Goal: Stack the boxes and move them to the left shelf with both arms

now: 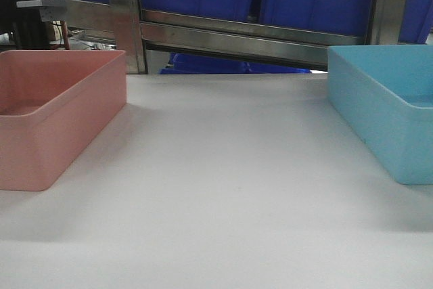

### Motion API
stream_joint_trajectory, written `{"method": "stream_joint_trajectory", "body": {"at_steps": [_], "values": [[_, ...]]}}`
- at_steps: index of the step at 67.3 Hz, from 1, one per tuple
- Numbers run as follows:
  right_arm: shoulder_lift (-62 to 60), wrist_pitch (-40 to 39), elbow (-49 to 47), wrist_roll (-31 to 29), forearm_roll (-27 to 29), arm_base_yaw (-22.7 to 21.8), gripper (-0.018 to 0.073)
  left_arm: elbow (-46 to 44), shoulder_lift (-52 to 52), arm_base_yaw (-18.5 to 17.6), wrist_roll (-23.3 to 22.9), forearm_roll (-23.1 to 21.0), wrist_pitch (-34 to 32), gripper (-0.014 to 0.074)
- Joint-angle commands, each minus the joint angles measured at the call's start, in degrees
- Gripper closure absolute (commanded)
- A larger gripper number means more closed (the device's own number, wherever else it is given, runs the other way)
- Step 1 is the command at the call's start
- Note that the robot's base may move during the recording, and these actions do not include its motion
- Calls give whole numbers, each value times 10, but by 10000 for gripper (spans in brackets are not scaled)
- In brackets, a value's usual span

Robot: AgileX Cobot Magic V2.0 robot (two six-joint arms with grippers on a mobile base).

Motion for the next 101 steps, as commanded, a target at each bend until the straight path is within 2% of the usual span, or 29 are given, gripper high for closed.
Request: {"method": "stream_joint_trajectory", "body": {"at_steps": [1, 19, 30, 40, 52, 70, 79, 92, 96, 101], "values": [[-12, -55, -11, -4, -2, -2, 505, -19, -36, 4, 4, -18, -31, 175], [-12, -55, -11, -4, -2, -2, 505, -19, -36, 16, 4, -20, -26, 617], [-12, -55, -11, -4, -2, -2, 505, -21, -36, 16, 3, -36, -15, 599], [-12, -55, -11, -4, -2, -2, 505, -47, -38, 16, -4, -74, 36, 599], [-12, -55, -11, -4, -2, -2, 505, -97, -65, 11, -66, -105, 107, 599], [-12, -55, -11, -4, -2, -2, 505, -104, -159, -18, -179, -140, 159, 599], [-12, -55, -11, -4, -2, -2, 505, -104, -186, -50, -216, -159, 189, 599], [-12, -55, -11, -4, -2, -2, 505, -103, -193, -125, -289, -157, 205, 599], [-12, -55, -11, -4, -2, -2, 505, -103, -193, -155, -311, -143, 198, 599], [-12, -55, -11, -4, -2, -2, 505, -98, -193, -197, -362, -83, 182, 599]]}}
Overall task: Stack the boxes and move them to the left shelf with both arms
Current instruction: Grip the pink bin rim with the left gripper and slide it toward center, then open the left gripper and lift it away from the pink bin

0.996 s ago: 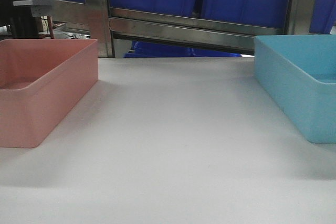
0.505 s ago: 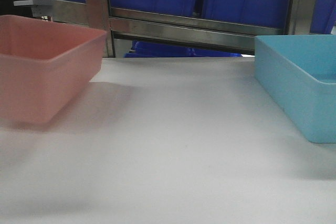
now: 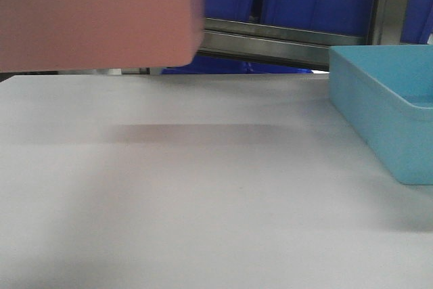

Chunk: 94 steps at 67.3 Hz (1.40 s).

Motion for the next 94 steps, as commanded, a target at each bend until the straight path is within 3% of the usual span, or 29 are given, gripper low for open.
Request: {"method": "stream_joint_trajectory", "body": {"at_steps": [1, 10, 22, 39, 49, 61, 70, 94], "values": [[-12, -55, -11, -4, -2, -2, 505, -14, -38, -47, -67, 22, -45, 599], [-12, -55, -11, -4, -2, -2, 505, 10, -38, -123, -153, 119, -61, 599], [-12, -55, -11, -4, -2, -2, 505, 64, -38, -189, -218, 123, -125, 599], [-12, -55, -11, -4, -2, -2, 505, 159, -36, -262, -219, 134, -216, 599], [-12, -55, -11, -4, -2, -2, 505, 197, -22, -269, -223, 130, -263, 599], [-12, -55, -11, -4, -2, -2, 505, 198, 11, -269, -223, 117, -271, 599], [-12, -55, -11, -4, -2, -2, 505, 198, 35, -269, -225, 79, -281, 598], [-12, -55, -11, -4, -2, -2, 505, 198, 51, -268, -312, 85, -313, 598]]}}
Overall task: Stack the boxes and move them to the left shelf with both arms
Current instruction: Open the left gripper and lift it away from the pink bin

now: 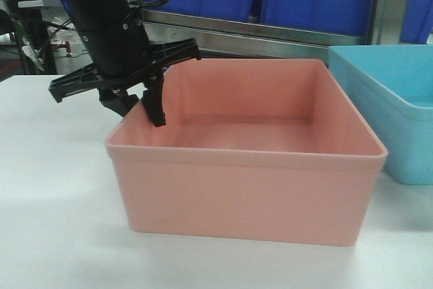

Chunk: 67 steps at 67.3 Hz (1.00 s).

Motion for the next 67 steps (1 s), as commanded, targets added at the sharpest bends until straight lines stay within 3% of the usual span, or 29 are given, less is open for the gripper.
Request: {"method": "stream_joint_trajectory", "body": {"at_steps": [1, 15, 23, 29, 38, 44, 53, 67], "values": [[-12, -55, -11, -4, -2, -2, 505, -14, -21, -2, -40, -10, -38, 598], [-12, -55, -11, -4, -2, -2, 505, -14, -21, 4, -39, -10, -36, 594], [-12, -55, -11, -4, -2, -2, 505, -14, -21, 8, -15, -10, -27, 583], [-12, -55, -11, -4, -2, -2, 505, -14, -21, 10, 9, -10, -17, 482], [-12, -55, -11, -4, -2, -2, 505, -17, -24, 11, 19, -10, 6, 209], [-12, -55, -11, -4, -2, -2, 505, -17, -34, 11, 40, -12, 9, 114], [-12, -55, -11, -4, -2, -2, 505, -17, -77, 11, 86, -12, 29, 107], [-12, -55, -11, -4, -2, -2, 505, -17, -179, 26, 188, 16, 81, 213]]}}
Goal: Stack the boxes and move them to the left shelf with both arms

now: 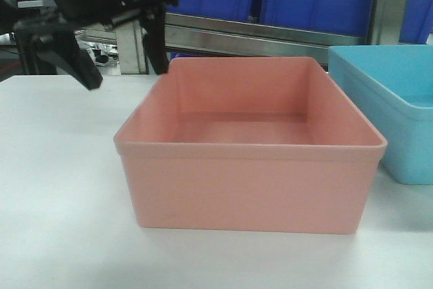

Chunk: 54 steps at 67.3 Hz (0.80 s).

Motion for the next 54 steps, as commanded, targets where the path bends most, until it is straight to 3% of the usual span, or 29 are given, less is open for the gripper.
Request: {"method": "stream_joint_trajectory", "body": {"at_steps": [1, 11, 19, 27, 54], "values": [[-12, -55, -11, -4, -2, -2, 505, -17, -74, 7, 48, 20, 14, 230], [-12, -55, -11, -4, -2, -2, 505, 9, -157, 8, 103, 71, 59, 374], [-12, -53, -11, -4, -2, -2, 505, 71, -233, 8, 105, 107, 57, 496], [-12, -53, -11, -4, -2, -2, 505, 150, -315, 8, 105, 113, 26, 609], [-12, -72, -11, 1, 11, -2, 505, 423, -610, 8, 105, 155, -217, 603]]}}
